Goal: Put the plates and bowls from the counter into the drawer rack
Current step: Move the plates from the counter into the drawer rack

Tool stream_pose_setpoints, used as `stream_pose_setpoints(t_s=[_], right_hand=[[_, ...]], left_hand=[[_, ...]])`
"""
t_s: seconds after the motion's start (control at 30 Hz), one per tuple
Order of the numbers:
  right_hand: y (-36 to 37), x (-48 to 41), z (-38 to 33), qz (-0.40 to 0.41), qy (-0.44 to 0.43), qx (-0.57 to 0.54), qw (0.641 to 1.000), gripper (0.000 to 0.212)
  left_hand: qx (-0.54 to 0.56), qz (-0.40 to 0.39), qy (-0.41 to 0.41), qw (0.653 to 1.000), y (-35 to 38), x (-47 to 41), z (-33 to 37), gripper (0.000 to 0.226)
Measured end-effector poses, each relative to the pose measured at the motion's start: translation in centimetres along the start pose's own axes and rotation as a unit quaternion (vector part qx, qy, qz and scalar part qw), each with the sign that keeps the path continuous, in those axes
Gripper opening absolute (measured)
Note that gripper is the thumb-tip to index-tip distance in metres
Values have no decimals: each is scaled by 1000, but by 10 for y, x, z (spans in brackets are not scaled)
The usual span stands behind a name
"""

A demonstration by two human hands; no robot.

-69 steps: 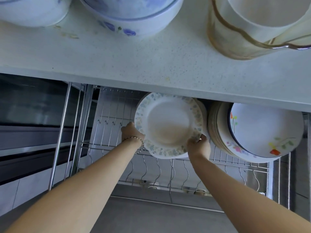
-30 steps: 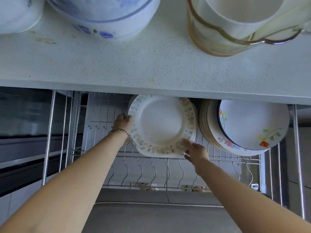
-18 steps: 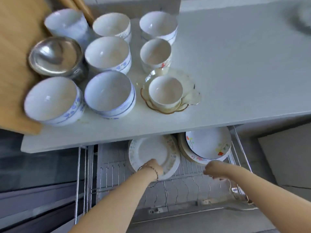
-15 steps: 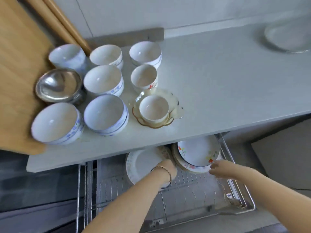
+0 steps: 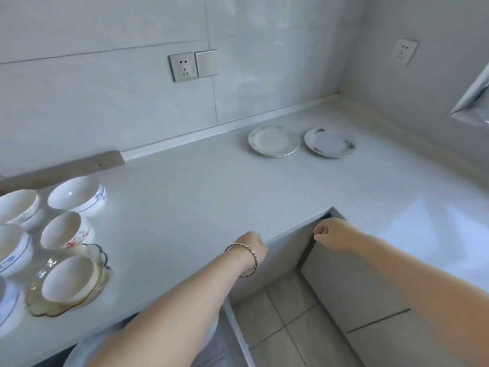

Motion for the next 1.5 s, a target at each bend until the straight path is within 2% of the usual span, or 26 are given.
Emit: stream_pose_setpoints(t_s=[0.2,0.47,0.6,0.8,0.97,1.1,1.2,1.27,1.4,1.5], right_hand=[[-92,-42,61,-8,-17,25,1000,30],[-172,-99,71,-6,-23,45,999,36],[-186,-139,63,-9,-31,43,999,36],[-193,-233,50,-34,-35,20,999,35],[-192,-343,20,-52,-4,-20,998,38],[-184,-427,-5,-44,18,-49,998,49],[-170,-481,-11,-37,64,-105,992,53],[-159,-505,-7,-22,111,-190,975,47],[-142,-528,6,1,177,-329,928,38],[-138,-534,14,22,188,-372,909,33]], left_hand=[[-1,25,11,1000,-1,-49,127,17],[31,84,15,996,-49,-117,194,15],[47,102,-8,994,-66,-157,192,16],[68,98,-61,991,-95,-246,179,36],[96,102,-116,983,-130,-347,161,46],[127,108,-176,970,-148,-419,138,57],[154,116,-229,954,-154,-458,118,62],[190,132,-249,941,-156,-480,101,58],[325,151,-234,904,-152,-507,81,36],[337,169,-226,898,-151,-514,72,28]])
Point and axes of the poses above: each hand's wrist, its own x-axis away from the middle knuckle, its own y-axis out of the palm, z = x × y, the point moved 7 cm from there along -x, towards the middle knuckle, and after that the axes turned 6 degrees about -x, right-handed, at the moved point
